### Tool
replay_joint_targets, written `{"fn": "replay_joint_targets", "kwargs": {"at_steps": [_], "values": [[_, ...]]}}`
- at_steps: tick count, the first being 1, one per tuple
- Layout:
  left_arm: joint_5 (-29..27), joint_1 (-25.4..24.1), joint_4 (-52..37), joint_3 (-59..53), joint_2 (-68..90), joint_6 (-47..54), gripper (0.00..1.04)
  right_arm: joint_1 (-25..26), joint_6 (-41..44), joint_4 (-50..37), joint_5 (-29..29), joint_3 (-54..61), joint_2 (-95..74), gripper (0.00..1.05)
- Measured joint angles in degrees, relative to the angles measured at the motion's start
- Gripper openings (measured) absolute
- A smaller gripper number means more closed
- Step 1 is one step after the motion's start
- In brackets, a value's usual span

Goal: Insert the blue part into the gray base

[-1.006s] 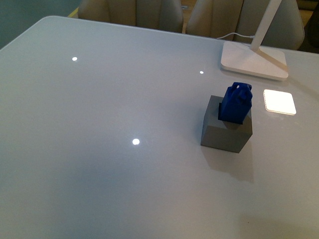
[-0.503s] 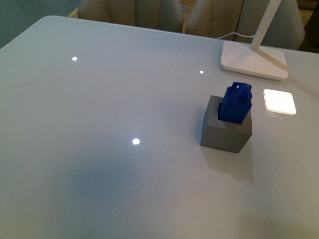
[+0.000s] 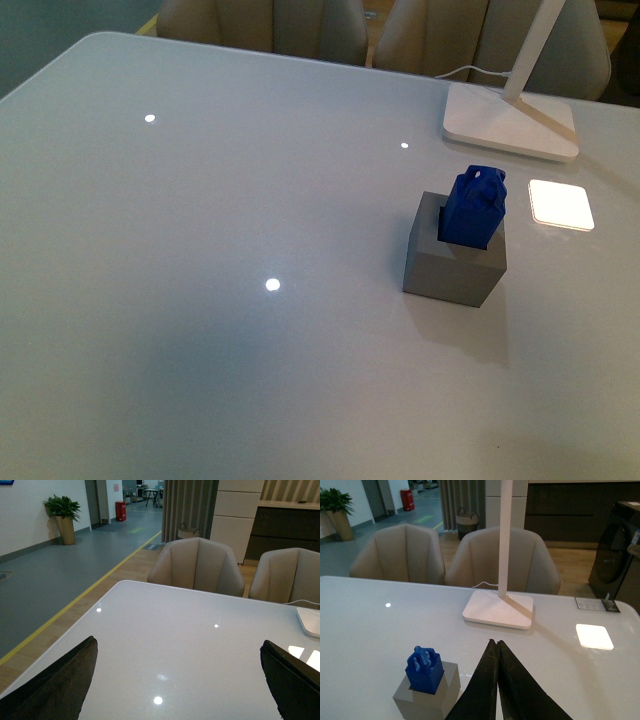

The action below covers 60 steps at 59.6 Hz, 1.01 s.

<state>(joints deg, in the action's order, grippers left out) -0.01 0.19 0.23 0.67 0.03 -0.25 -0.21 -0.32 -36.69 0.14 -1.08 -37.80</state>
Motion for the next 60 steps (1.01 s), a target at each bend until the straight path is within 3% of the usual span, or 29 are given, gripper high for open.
{"fn": "replay_joint_targets", "kwargs": {"at_steps": [34,60], "values": [[0.0,0.0,0.0,0.0,0.0,0.0,0.97,0.0,0.0,19.3,0.0,0.0,20.5,0.02],[0.0,0.0,0.0,0.0,0.0,0.0,0.97,0.0,0.0,28.5,0.0,0.0,29.4,0.02]]}}
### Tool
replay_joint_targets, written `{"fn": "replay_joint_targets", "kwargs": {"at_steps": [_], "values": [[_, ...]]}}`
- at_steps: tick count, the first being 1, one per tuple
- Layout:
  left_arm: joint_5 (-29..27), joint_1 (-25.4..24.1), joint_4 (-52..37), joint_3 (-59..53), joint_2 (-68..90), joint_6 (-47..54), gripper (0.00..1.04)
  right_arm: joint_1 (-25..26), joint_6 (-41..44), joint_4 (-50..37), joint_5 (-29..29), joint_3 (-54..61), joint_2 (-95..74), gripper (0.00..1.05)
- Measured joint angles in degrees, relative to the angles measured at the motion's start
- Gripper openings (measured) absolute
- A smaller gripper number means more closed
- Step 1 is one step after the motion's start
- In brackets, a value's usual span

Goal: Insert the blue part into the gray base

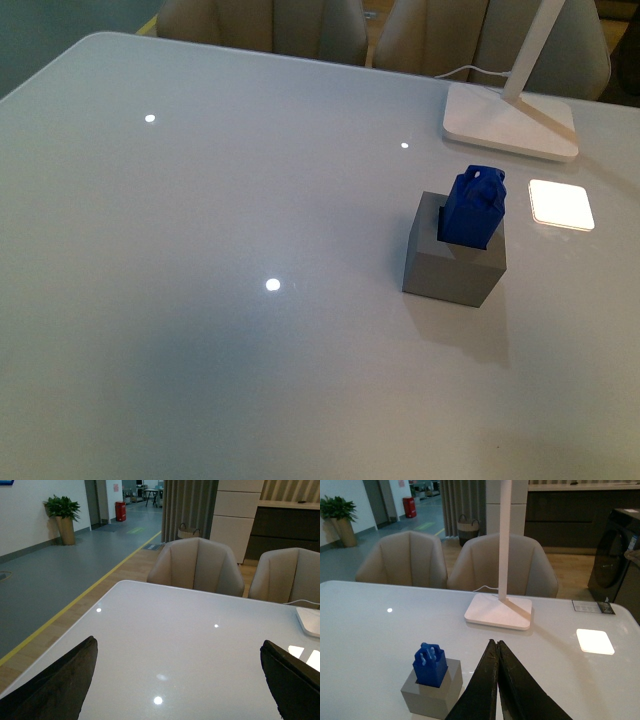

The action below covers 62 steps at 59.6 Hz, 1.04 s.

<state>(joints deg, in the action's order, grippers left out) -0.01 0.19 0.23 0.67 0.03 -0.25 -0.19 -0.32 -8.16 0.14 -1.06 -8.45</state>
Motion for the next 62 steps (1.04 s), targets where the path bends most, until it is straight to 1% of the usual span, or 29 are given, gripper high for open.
{"fn": "replay_joint_targets", "kwargs": {"at_steps": [2,5,22,36,37,39,40,44,46,47,52,54,56,62], "values": [[0.0,0.0,0.0,0.0,0.0,0.0,0.97,0.0,0.0,4.7,0.0,0.0,3.2,0.02],[0.0,0.0,0.0,0.0,0.0,0.0,0.97,0.0,0.0,7.4,0.0,0.0,6.4,0.02],[0.0,0.0,0.0,0.0,0.0,0.0,0.97,0.0,0.0,8.1,0.0,0.0,8.1,0.02],[0.0,0.0,0.0,0.0,0.0,0.0,0.97,0.0,0.1,8.1,0.0,0.0,8.1,0.44],[0.0,0.0,0.0,0.0,0.0,0.0,0.97,0.0,0.1,8.1,0.0,0.0,8.1,0.46],[0.0,0.0,0.0,0.0,0.0,0.0,0.97,0.0,0.1,8.1,0.0,0.0,8.1,0.53],[0.0,0.0,0.0,0.0,0.0,0.0,0.97,0.0,0.1,8.1,0.0,0.0,8.1,0.54],[0.0,0.0,0.0,0.0,0.0,0.0,0.97,0.0,0.1,8.1,0.0,0.0,8.1,0.72],[0.0,0.0,0.0,0.0,0.0,0.0,0.97,0.0,0.1,8.1,0.0,0.0,8.1,0.79],[0.0,0.0,0.0,0.0,0.0,0.0,0.97,0.0,0.1,8.1,0.0,0.0,8.1,0.81],[0.0,0.0,0.0,0.0,0.0,0.0,0.97,0.0,0.1,8.1,0.0,0.0,8.1,0.96],[0.0,0.0,0.0,0.0,0.0,0.0,0.97,0.0,0.1,8.1,0.0,0.0,8.1,0.97],[0.0,0.0,0.0,0.0,0.0,0.0,0.97,0.0,0.1,8.1,0.0,0.0,8.1,0.96],[0.0,0.0,0.0,0.0,0.0,0.0,0.97,0.0,0.1,8.1,0.0,0.0,8.1,0.96]]}}
